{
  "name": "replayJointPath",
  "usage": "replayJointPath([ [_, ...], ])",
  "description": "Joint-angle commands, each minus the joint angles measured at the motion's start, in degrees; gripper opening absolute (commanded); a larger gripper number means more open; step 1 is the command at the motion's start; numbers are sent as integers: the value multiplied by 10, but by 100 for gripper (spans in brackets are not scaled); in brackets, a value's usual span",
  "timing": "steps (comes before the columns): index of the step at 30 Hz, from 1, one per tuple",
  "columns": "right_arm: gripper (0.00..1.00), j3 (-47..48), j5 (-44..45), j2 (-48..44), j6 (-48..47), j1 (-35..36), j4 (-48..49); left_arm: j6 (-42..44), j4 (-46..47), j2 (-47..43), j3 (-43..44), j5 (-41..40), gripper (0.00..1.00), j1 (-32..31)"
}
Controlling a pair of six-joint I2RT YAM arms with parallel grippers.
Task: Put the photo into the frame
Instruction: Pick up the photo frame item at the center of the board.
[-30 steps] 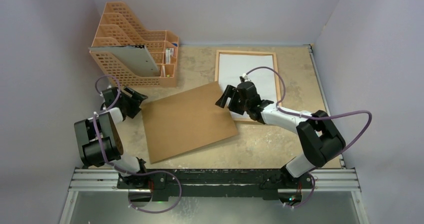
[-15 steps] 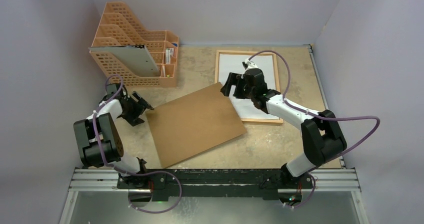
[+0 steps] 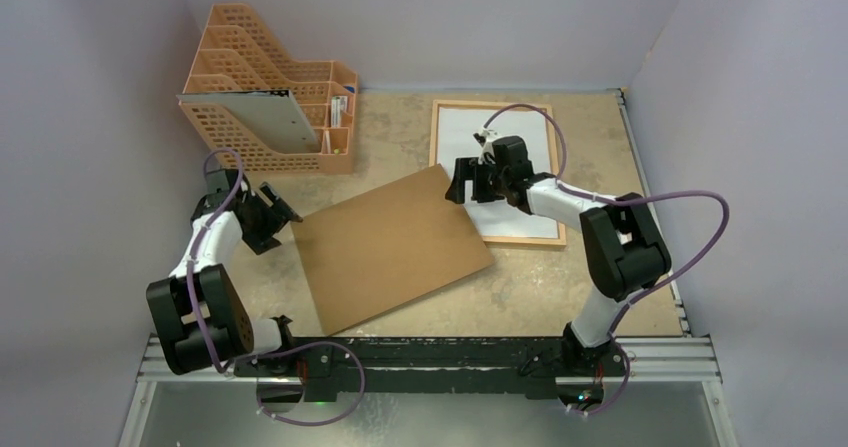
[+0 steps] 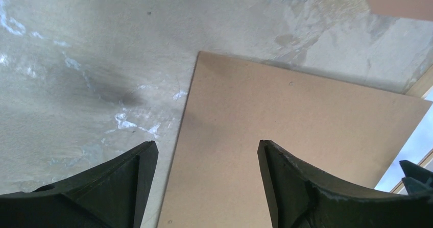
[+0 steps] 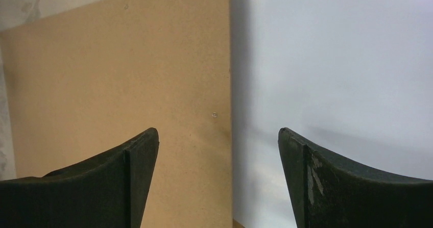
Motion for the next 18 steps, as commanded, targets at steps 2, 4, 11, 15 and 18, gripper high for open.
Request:
replayJointPath([
  [2, 87, 16, -79, -2, -43, 0, 15, 18, -1, -11, -40, 17, 72, -1],
  [4, 86, 13, -101, 3, -43, 1, 24, 15, 2, -7, -42, 27, 70, -1],
  [11, 86, 15, -105, 31, -35, 0, 23, -14, 2, 27, -54, 27, 69, -1],
  [15, 86, 24, -110, 45, -38, 1, 13, -19, 12, 38, -66, 56, 70, -1],
  [18, 83, 27, -133, 45, -49, 1, 9, -27, 26, 39, -73, 95, 70, -1],
])
